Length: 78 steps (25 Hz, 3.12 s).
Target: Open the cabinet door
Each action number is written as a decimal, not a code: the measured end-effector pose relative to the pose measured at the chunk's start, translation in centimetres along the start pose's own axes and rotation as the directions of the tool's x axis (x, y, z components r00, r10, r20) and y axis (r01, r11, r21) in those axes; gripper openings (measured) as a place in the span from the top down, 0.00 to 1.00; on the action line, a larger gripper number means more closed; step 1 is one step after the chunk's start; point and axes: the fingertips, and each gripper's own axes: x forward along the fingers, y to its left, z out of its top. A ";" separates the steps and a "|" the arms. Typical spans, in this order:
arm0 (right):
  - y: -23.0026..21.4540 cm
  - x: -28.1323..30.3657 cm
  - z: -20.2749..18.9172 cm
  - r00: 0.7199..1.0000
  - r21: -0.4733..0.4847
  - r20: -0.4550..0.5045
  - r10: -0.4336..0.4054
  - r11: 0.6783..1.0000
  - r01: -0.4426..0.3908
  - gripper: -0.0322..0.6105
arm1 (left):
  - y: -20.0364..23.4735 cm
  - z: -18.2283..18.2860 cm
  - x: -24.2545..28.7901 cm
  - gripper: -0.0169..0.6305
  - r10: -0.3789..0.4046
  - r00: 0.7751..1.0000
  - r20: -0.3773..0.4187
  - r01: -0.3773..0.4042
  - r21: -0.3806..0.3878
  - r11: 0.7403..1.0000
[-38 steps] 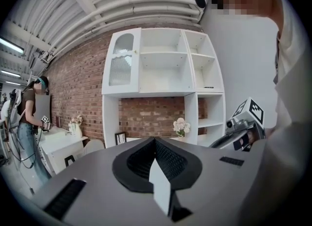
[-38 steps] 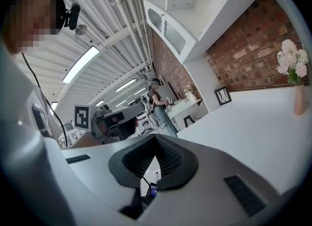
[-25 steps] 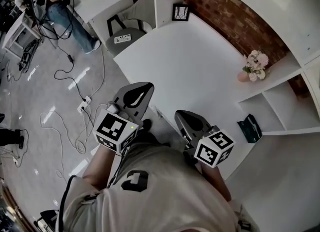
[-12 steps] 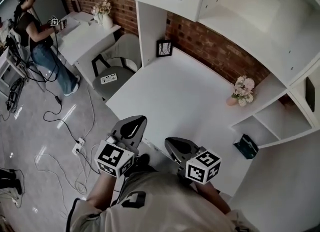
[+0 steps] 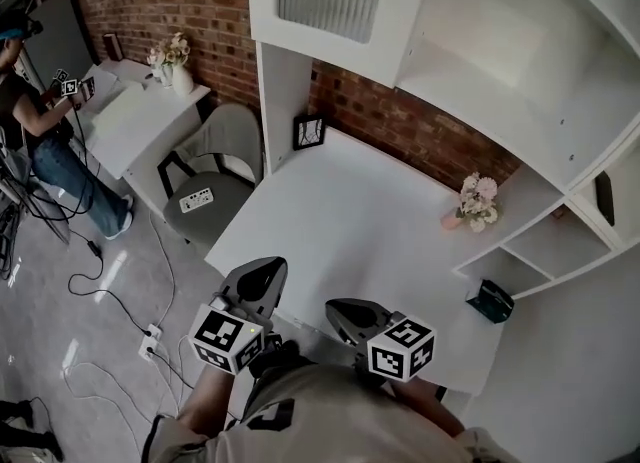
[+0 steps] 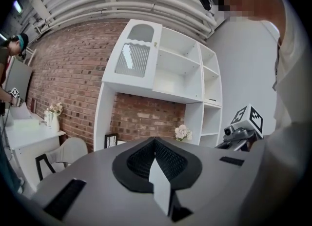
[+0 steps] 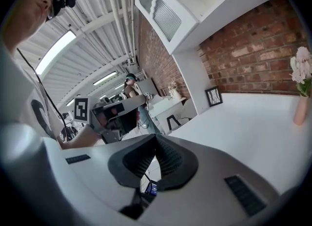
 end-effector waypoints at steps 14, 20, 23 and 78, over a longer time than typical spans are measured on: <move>0.7 5.5 1.6 1.000 0.001 -0.027 0.004 1.000 -0.004 0.92 | 5.4 1.5 -0.2 0.95 -0.030 0.999 0.016 0.030 0.019 0.999; -0.6 4.3 2.9 0.999 -0.018 -0.013 0.051 0.999 -0.052 0.92 | 3.1 3.0 1.7 0.95 -0.030 0.999 0.012 0.029 0.042 0.999; -1.6 2.9 3.5 0.998 -0.031 0.001 0.066 0.997 -0.066 0.92 | 1.2 4.4 3.3 0.95 -0.038 0.999 0.034 0.036 0.080 0.996; -8.6 -4.3 5.5 0.996 -0.010 0.084 -0.031 0.999 0.032 0.92 | -3.2 47.4 17.9 0.52 -0.245 0.791 0.560 -0.018 0.422 0.906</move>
